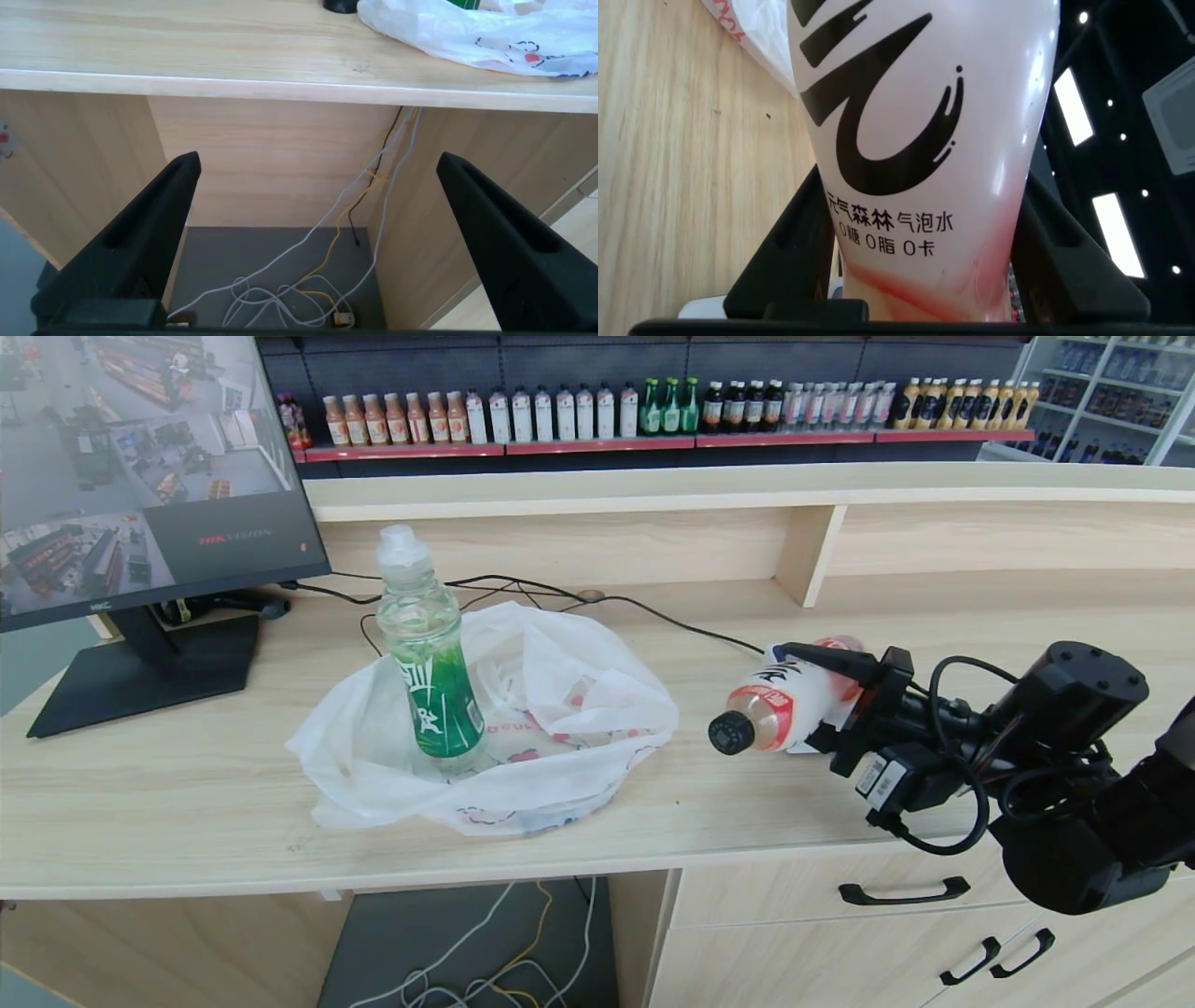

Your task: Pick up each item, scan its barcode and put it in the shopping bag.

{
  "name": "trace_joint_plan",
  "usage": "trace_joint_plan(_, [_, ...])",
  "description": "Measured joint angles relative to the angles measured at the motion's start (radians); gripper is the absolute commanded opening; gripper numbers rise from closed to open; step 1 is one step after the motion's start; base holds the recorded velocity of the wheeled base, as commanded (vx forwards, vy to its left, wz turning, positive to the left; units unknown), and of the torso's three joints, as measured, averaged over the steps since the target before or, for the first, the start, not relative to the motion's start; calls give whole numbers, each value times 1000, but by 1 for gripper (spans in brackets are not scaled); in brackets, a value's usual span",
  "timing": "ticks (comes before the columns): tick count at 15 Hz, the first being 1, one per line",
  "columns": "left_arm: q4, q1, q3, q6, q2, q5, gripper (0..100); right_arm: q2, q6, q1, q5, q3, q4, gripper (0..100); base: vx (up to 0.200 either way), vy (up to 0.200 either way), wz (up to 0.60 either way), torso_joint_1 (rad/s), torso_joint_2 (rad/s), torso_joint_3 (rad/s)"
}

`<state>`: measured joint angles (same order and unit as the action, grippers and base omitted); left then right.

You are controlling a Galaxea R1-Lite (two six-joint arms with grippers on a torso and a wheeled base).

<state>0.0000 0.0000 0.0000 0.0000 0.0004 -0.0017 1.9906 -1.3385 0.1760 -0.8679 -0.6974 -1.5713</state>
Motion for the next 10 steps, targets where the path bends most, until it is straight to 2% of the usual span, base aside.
trace_joint_plan(10, [0,0,0,0,0,0,100,14,3,7,3,-9,-1,0,0,0,0,0,0,0])
